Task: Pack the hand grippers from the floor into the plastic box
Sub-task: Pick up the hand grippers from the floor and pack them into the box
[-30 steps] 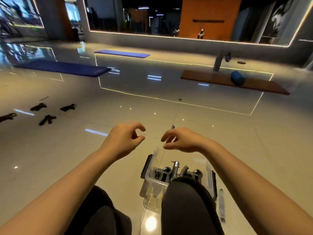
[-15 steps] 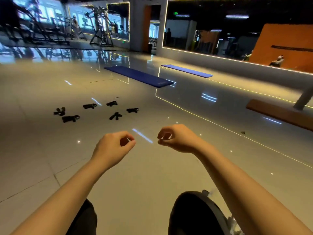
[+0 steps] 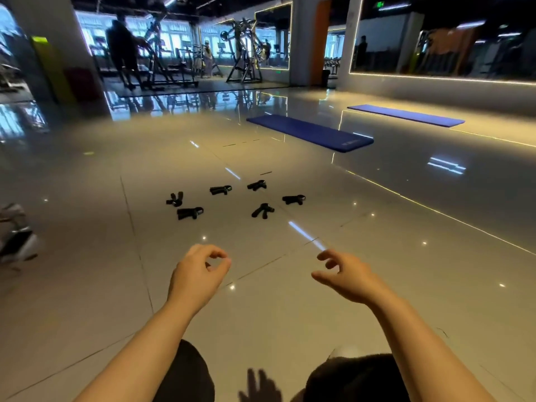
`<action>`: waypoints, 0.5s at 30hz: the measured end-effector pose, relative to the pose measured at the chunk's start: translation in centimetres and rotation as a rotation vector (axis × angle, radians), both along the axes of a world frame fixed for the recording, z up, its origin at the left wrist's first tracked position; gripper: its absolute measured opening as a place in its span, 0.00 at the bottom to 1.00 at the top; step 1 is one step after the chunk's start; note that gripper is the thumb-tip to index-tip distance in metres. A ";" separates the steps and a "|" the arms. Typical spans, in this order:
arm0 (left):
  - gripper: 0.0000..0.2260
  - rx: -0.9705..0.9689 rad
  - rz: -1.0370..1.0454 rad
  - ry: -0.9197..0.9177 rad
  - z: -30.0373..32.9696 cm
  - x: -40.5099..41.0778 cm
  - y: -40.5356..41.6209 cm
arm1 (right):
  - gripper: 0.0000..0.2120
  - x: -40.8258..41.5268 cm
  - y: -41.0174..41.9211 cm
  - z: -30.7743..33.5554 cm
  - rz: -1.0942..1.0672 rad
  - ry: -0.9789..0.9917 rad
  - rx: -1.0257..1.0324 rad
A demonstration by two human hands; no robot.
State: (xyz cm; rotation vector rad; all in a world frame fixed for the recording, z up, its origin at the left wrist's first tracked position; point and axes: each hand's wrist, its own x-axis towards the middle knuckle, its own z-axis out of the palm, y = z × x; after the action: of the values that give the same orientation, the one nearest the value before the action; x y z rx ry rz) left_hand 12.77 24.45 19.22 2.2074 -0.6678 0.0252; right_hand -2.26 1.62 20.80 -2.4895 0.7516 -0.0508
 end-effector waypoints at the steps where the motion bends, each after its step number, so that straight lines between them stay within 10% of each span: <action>1: 0.04 0.025 0.018 0.028 -0.6 1.2 -1.6 | 0.21 1.0 -1.8 0.1 -0.013 0.015 -0.014; 7: 0.26 0.271 -0.186 0.020 -0.1 5.6 -12.6 | 0.19 8.1 -8.7 0.3 -0.120 -0.099 0.062; 15: 0.25 0.265 -0.192 -0.008 0.6 18.4 -15.9 | 0.19 21.7 -10.1 0.9 -0.051 -0.179 -0.022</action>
State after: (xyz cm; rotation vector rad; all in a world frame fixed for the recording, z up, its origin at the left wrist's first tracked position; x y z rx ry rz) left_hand 31.16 8.50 19.84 2.3839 -0.9299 -0.1613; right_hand 19.40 -8.49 21.65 -2.4467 0.7411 -0.2981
